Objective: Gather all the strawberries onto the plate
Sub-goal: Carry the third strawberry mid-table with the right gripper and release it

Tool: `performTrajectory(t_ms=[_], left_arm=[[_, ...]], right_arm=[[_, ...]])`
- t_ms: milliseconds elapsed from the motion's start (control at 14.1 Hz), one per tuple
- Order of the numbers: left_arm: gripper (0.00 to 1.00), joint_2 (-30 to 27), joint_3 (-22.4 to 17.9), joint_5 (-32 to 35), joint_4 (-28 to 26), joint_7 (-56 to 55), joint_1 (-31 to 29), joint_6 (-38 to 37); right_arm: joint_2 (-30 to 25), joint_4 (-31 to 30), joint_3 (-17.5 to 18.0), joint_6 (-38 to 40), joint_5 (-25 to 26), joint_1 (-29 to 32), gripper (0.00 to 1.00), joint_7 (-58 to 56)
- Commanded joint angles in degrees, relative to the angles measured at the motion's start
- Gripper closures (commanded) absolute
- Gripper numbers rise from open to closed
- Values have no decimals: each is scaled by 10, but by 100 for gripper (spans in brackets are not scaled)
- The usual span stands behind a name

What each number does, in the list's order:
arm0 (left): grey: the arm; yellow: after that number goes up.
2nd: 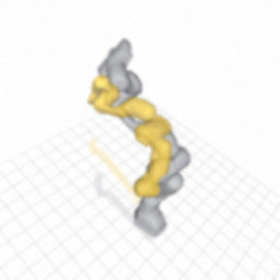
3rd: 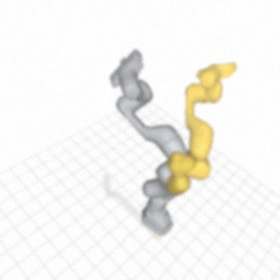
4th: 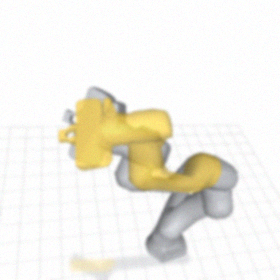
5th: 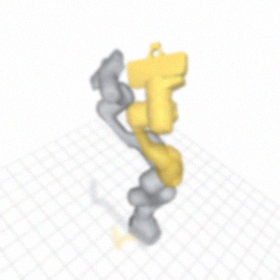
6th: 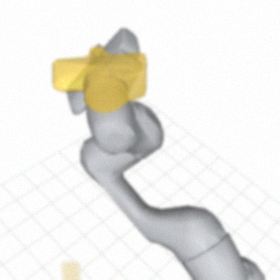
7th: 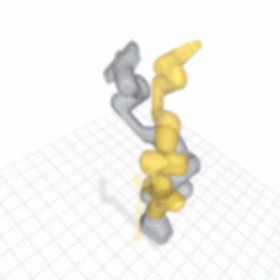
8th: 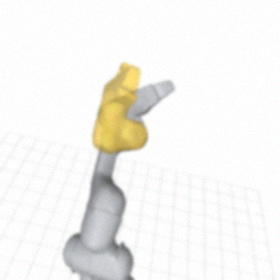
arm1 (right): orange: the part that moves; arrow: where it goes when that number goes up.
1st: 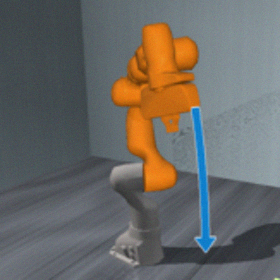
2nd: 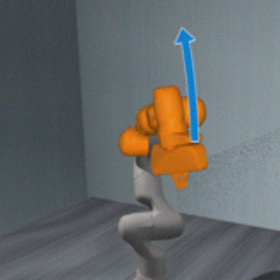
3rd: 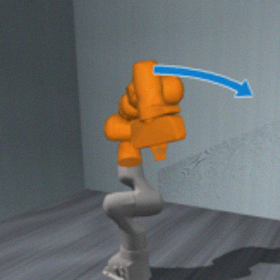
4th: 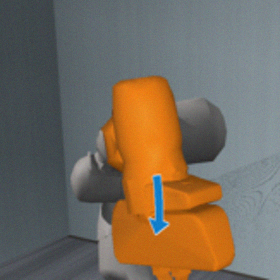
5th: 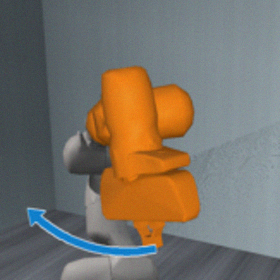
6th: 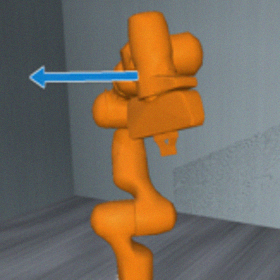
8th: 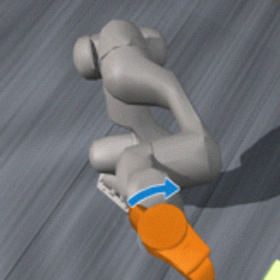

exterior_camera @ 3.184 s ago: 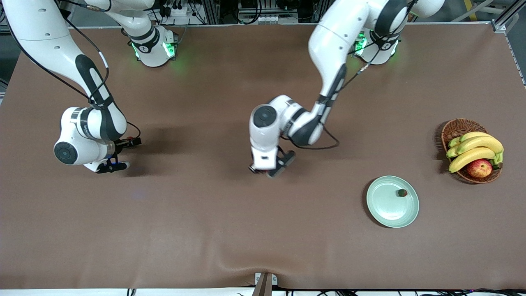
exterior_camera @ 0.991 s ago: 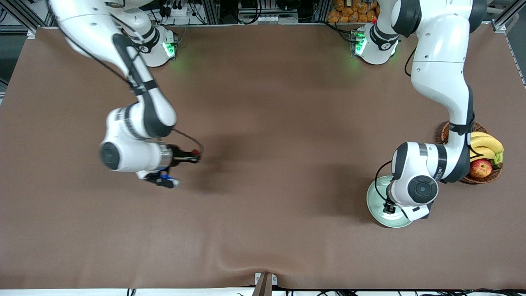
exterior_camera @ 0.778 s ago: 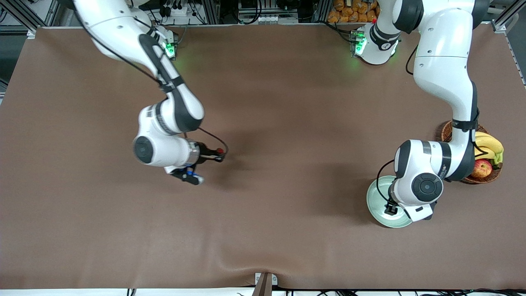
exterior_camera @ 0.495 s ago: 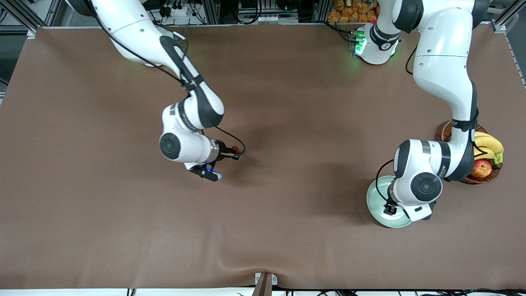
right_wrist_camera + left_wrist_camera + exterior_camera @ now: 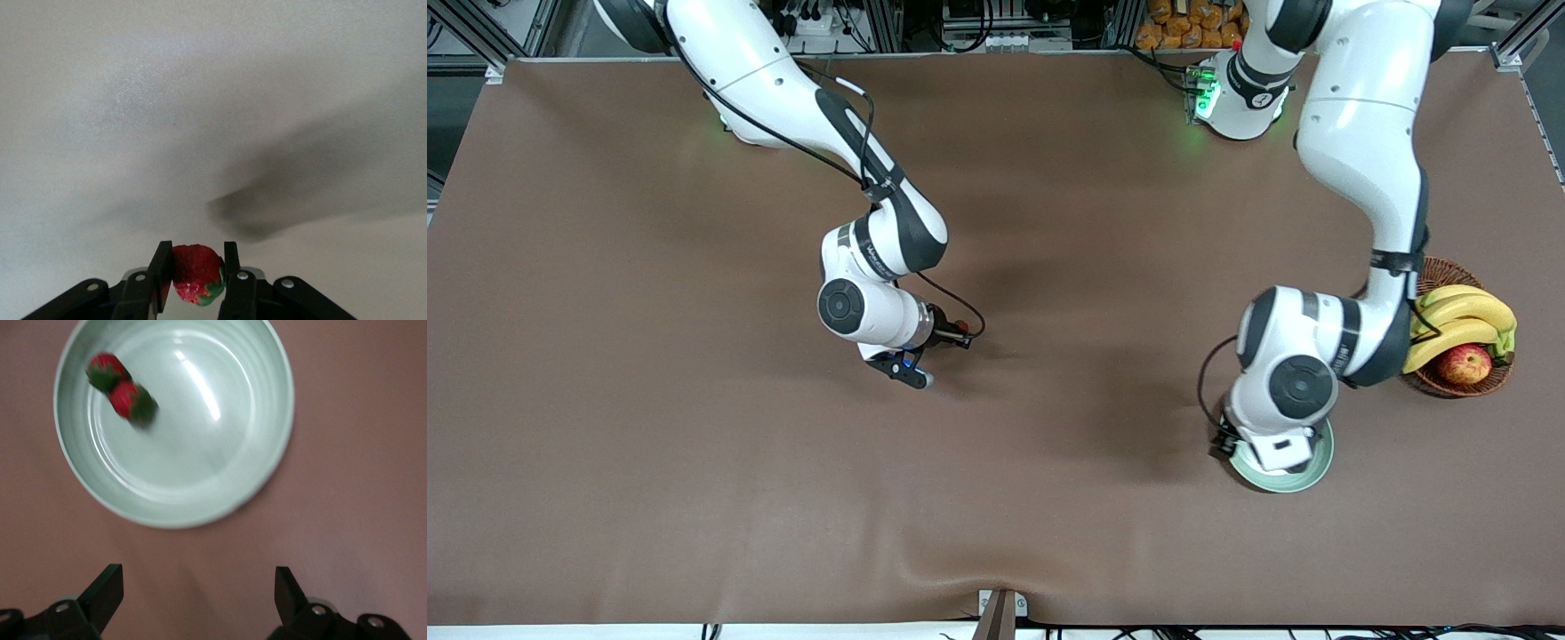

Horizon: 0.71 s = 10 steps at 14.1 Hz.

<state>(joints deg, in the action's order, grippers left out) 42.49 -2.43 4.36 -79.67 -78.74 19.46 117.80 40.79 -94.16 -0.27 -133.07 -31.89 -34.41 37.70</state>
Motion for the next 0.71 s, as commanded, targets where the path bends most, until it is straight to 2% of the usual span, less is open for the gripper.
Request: performTrajectory(t_ms=[0,71,142,354,495,637], left_arm=[[0,-21,12,9,-17,-39,46,-6],[0,-17,13,9,-17,-49,64,-6],[0,-15,14,8,-17,-55,85,-6],[0,-13,16,3,-15,-67,118,-2],[0,2,17,-20,-13,-85,151,2],[0,14,17,-21,-11,-116,181,39]], right_arm=[[12,14,-6,-12,-11,-9,55,9],[11,14,-6,-12,-10,-10,21,8],[9,15,-7,-11,-8,-5,0,6],[-23,17,-10,25,-4,30,0,1],[-67,19,-12,86,-2,66,0,2],[-123,20,-13,158,9,107,0,2]])
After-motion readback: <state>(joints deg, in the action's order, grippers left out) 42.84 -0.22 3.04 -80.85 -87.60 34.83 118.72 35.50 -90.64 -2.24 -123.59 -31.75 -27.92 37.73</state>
